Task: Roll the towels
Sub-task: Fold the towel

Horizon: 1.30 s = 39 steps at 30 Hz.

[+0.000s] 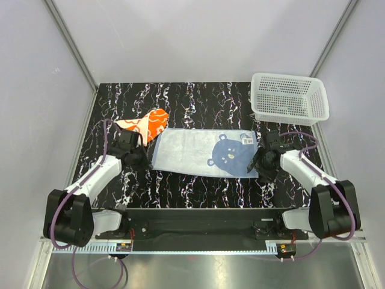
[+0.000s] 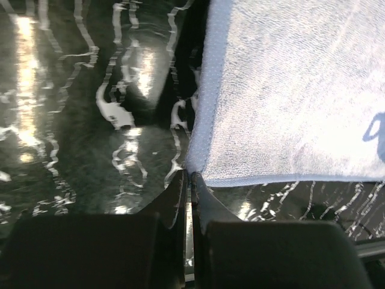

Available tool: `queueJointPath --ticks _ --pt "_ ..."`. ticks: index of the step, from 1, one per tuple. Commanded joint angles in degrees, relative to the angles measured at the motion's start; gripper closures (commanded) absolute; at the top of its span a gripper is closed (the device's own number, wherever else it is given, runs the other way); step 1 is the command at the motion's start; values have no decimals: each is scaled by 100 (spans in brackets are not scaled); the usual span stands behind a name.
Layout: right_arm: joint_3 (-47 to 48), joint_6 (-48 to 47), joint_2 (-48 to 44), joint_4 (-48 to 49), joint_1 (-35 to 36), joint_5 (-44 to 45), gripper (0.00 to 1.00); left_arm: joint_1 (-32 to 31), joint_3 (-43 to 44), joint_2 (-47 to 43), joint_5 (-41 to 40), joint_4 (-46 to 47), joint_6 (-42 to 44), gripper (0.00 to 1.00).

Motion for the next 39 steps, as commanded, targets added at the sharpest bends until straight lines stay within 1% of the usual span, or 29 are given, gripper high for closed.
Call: queueJointPath --ticks 1,5,6,8,9,11,12,14,15,16,19,22,26,33,39 --pt "67 216 307 311 16 374 30 204 -65 -177 -118 -175 258 100" --pt "94 225 615 513 -1 559 42 222 -109 -203 5 -132 250 100" --pt "111 208 659 557 7 533 47 222 -109 -177 22 -123 267 100" --pt "181 190 869 575 16 506 50 222 -100 -142 92 -79 267 100" --pt "216 173 931 601 8 463 55 222 -92 -107 101 -70 267 100" --pt "217 172 1054 662 16 366 59 222 -92 -81 145 -26 267 100" --pt "199 173 1081 680 8 339 65 222 -92 -72 154 -18 267 100" --pt "103 208 1082 742 8 304 67 222 -92 -63 171 9 267 100" --pt "59 199 1064 768 16 295 71 222 -109 -63 180 9 276 100" --pt "-2 199 1055 794 8 278 79 222 -109 -72 180 18 267 100" --pt "-99 173 994 803 8 251 92 222 -153 -133 180 35 258 100" --pt "-65 138 836 646 16 216 96 222 -162 -238 189 -35 258 100" --pt "85 94 423 233 16 233 97 240 -48 -502 382 -359 206 100" --pt "313 102 -298 -628 16 287 99 240 -12 -1354 532 -948 83 100" --pt "489 445 -1282 -1445 16 85 98 169 -144 -1978 839 -1238 -172 100"
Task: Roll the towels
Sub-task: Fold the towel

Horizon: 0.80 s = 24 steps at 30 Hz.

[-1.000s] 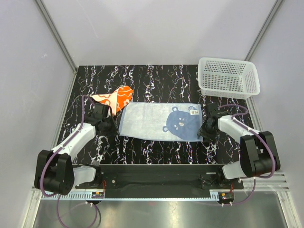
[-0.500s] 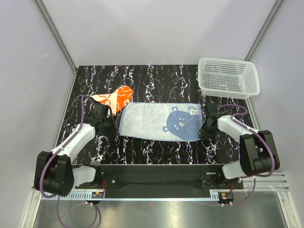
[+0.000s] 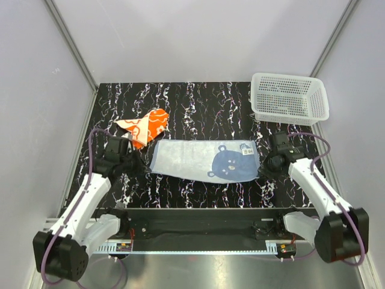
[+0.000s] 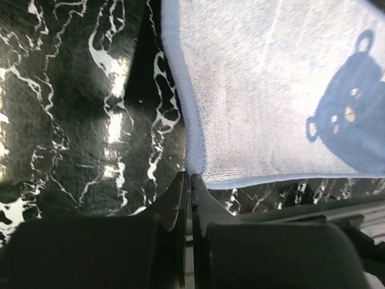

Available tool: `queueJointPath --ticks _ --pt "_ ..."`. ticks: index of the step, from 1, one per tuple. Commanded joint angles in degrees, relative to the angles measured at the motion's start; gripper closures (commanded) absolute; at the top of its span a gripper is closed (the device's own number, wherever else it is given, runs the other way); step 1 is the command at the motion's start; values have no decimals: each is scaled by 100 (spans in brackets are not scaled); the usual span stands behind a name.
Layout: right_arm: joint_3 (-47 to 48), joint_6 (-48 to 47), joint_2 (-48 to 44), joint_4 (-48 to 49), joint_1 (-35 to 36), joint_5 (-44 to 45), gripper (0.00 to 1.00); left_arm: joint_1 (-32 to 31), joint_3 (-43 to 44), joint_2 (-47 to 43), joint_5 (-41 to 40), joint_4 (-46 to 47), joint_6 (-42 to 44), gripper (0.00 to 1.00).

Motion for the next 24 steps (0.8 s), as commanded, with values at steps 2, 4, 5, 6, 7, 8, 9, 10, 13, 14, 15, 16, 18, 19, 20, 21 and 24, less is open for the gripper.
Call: queueJointPath --ticks 2,4,5,6,7,8,9,10,13,14,15,16,18,19,20,21,24 --pt "483 305 -735 -848 16 -88 98 -29 -120 -514 418 -249 -229 100" --pt "685 349 -954 -1182 16 -27 98 -29 -226 -621 540 -337 -264 100" --pt "729 367 -1016 -1279 16 -27 98 -29 -235 -691 576 -355 -264 100" --pt "756 385 -1139 -1367 16 -53 98 -29 -226 -726 594 -407 -264 100" --pt "739 411 -1192 -1368 16 -79 98 -29 -200 -735 603 -434 -230 100" --pt "712 437 -1219 -1359 16 -88 98 -29 -165 -692 603 -443 -203 100" --pt "695 438 -1219 -1272 16 -106 98 -29 -104 -639 585 -443 -177 100" --pt "703 403 -1141 -1210 25 -97 98 -29 19 -569 550 -417 -107 100" --pt "826 245 -607 -973 16 -44 100 -21 378 -16 532 -267 95 100" --pt "939 209 -430 -911 16 -44 100 -21 476 342 524 -223 165 100" --pt "1001 157 -245 -806 25 -27 100 -21 581 537 506 -162 236 100" --pt "1063 34 87 -753 16 -18 100 -3 809 739 480 -127 367 100" --pt "1221 -45 518 -577 8 34 100 32 1021 1319 454 -30 491 100" --pt "1291 -72 652 -524 16 61 100 58 1135 1504 488 -21 587 100" --pt "1423 -107 775 -437 8 96 100 119 1371 1854 506 5 632 100" --pt "1485 -125 898 -410 7 166 100 146 1478 2014 506 23 667 100" --pt "1801 -265 1486 -357 -19 280 100 252 1909 2542 533 41 790 100"
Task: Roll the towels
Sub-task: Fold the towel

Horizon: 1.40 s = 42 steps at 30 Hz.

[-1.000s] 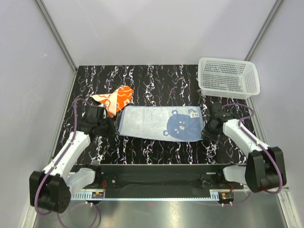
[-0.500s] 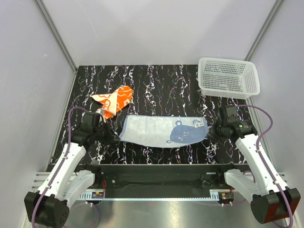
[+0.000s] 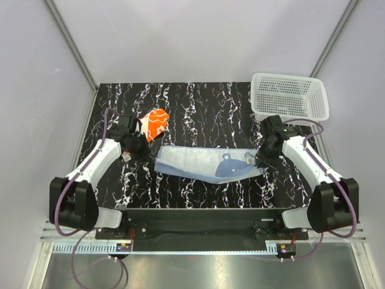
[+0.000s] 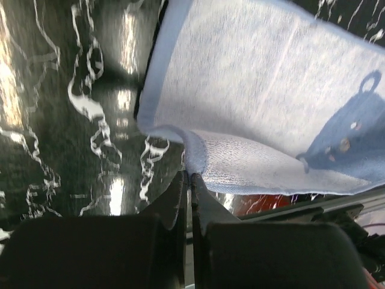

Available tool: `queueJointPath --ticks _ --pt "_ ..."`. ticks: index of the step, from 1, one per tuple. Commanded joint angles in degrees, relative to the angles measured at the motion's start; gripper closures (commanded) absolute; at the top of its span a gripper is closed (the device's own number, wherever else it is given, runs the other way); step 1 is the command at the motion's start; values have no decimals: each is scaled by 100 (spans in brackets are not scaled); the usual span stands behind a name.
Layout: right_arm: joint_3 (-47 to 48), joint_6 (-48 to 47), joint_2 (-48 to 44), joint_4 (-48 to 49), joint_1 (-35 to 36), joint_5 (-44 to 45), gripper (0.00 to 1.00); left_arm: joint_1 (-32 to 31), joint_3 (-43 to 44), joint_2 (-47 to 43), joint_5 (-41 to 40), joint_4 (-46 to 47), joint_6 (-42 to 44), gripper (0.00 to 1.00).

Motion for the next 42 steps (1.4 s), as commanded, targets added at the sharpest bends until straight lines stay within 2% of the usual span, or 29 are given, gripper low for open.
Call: queueJointPath --ticks 1,10,31,33,34,36,37,38,40,41,42 --pt "551 -307 425 242 -45 292 100 140 628 524 117 235 359 100" --pt "1044 -650 1331 444 -186 310 100 184 1674 1607 13 165 527 100" --pt "1527 -914 2210 699 -511 90 100 184 2624 2873 -251 24 659 100" --pt "1589 -931 2385 725 -511 63 94 184 2694 2970 -322 -2 659 100" --pt "1676 -932 2438 725 -511 63 80 184 2791 3057 -357 -46 659 100" --pt "1782 -940 2579 708 -520 89 70 193 2905 3154 -445 -90 659 100" --pt "1930 -940 2623 682 -511 107 64 193 3010 3233 -497 -116 650 97" --pt "2010 -940 2658 612 -546 203 57 193 3090 3277 -507 -142 650 85" --pt "2282 -932 2746 515 -572 326 50 211 3326 3383 -542 -230 632 71" --pt "2379 -940 2773 401 -590 449 48 220 3406 3418 -577 -265 632 62" --pt "2485 -940 2799 322 -625 537 44 228 3468 3445 -621 -300 641 46"
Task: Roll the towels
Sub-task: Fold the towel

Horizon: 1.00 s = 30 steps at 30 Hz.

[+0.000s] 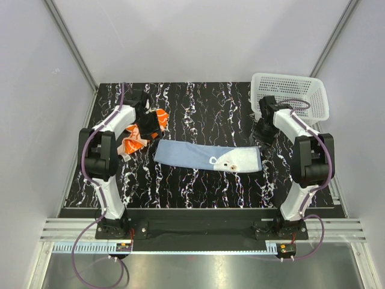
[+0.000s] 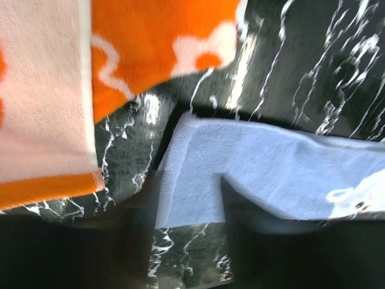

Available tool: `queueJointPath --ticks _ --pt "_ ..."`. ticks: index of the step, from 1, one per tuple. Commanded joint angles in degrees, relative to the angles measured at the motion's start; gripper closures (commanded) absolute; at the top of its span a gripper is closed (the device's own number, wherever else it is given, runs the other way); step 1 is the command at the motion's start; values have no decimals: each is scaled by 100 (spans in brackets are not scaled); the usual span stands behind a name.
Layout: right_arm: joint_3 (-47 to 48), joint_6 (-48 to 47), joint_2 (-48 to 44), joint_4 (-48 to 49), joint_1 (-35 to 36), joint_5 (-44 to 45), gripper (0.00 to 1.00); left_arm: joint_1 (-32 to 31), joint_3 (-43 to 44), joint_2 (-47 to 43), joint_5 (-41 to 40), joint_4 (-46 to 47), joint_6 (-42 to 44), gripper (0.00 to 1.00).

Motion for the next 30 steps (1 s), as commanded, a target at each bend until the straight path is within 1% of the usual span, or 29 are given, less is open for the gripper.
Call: queueJointPath --ticks 1,2,3,4,5,6,7,8,10,11,12,13,15,16,17,18,19,20,22,26,29,30 --pt "655 -40 -18 -371 -133 424 42 80 471 42 -251 -130 49 38" --pt "753 -66 -18 -442 -142 608 41 80 559 33 -278 -165 75 32" --pt "823 -75 -70 -512 -169 705 39 89 586 -19 -356 -192 128 20" --pt "911 -84 -106 -574 -169 828 35 97 595 -72 -418 -218 154 16" --pt "938 -84 -202 -705 -169 1125 31 97 543 -125 -471 -262 181 14" --pt "938 -93 -255 -767 -186 1267 20 97 490 -282 -558 -254 233 13" --pt "886 -101 -316 -812 -204 1399 17 97 420 -370 -603 -210 251 13" --pt "833 -101 -448 -864 -221 1583 17 97 332 -476 -638 -184 269 12" --pt "527 -110 -641 -847 -239 1620 17 97 -1 -810 -604 -18 312 13" --pt "377 -119 -912 -734 -257 1464 19 89 -124 -941 -577 53 339 13" --pt "193 -145 -1063 -611 -248 1288 21 89 -256 -1212 -507 115 365 13" --pt "-209 -145 -1212 -384 -248 1104 23 71 -571 -1354 -472 272 374 13" --pt "-615 -67 -1634 -172 -248 515 25 -7 -906 -1775 -410 422 400 13" --pt "-1026 -23 -1757 56 -248 304 27 -34 -1186 -1917 -401 562 418 13" --pt "-1230 117 -1976 171 -248 -37 28 -69 -1328 -2031 -401 616 444 13" --pt "-1433 170 -2065 285 -248 -206 30 -130 -1443 -2250 -410 669 479 13" --pt "-1791 215 -2136 522 -248 -330 30 -157 -1644 -2339 -419 747 506 13" --pt "-1943 293 -2223 628 -257 -514 30 -184 -1698 -2418 -445 774 523 13" --pt "-2233 355 -2233 778 -257 -586 31 -228 -1804 -2577 -507 801 576 13" --pt "-2463 505 -2102 963 -239 -682 34 -324 -1962 -2770 -472 915 559 13" --pt "-2586 610 -2014 1051 -257 -648 37 -412 -1980 -2832 -454 942 559 13" --pt "-2621 637 -1996 1051 -248 -613 40 -430 -1989 -2850 -445 933 559 13"
